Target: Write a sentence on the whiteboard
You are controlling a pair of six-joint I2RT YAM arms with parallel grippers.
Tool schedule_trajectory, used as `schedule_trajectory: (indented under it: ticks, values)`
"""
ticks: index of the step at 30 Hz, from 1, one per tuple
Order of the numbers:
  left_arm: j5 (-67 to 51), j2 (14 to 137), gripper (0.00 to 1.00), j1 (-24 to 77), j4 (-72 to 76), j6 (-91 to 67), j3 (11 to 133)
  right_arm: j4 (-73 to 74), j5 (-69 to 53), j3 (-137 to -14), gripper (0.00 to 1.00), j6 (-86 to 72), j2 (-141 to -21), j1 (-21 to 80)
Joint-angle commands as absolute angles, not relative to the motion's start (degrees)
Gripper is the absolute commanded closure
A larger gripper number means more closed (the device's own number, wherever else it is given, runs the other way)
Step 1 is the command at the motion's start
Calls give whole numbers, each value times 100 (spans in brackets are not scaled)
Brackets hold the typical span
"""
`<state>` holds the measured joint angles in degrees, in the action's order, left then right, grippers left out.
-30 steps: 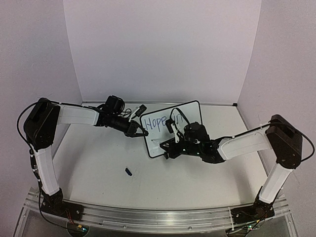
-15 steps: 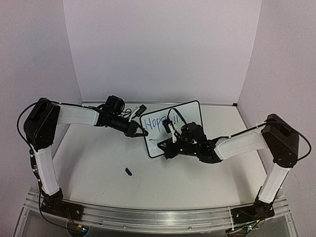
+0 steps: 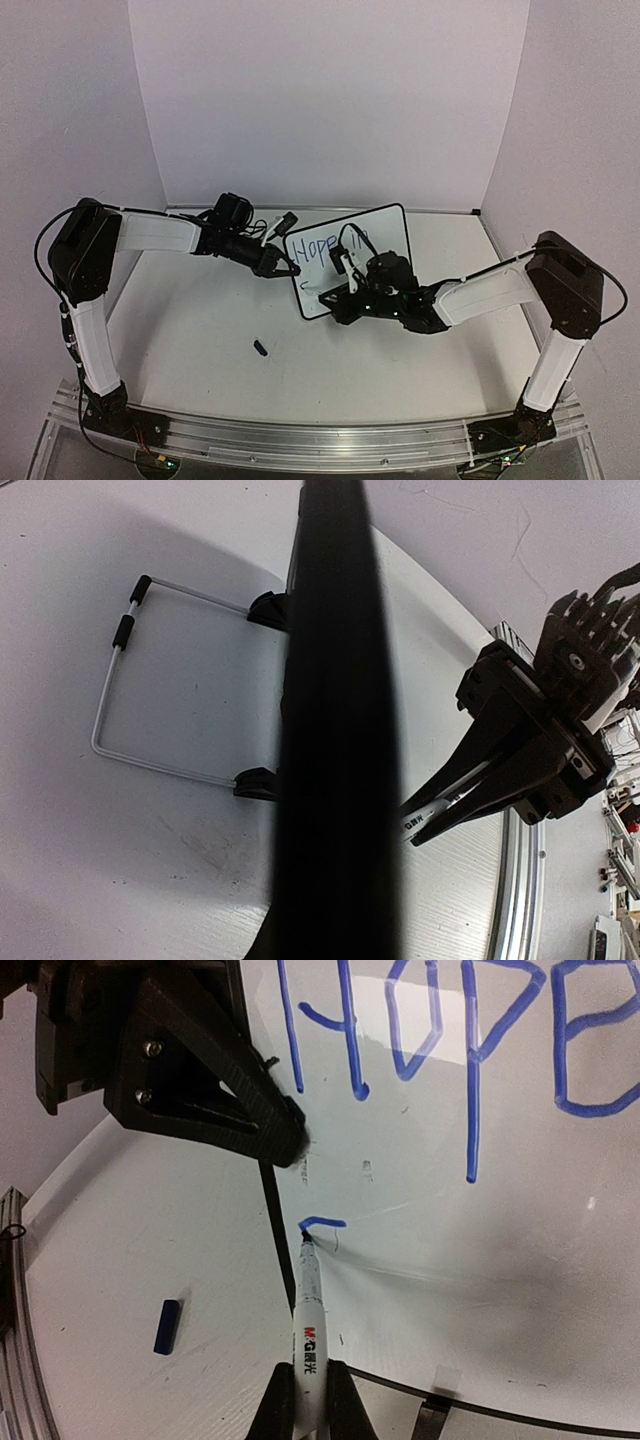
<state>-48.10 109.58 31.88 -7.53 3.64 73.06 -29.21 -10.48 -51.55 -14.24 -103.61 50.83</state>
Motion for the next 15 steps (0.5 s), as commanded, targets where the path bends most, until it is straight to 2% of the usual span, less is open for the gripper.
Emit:
schedule_trajectory:
  ticks: [1,15]
  values:
    - [-4873,10995,100,3295,-992,413,7449,-2973,-710,-4976,100,-1494,-10209,5088]
    - [-4868,10985,100,3295,-1002,426,7444,-2910,-631,-4714,100,-1564,-10136,5089]
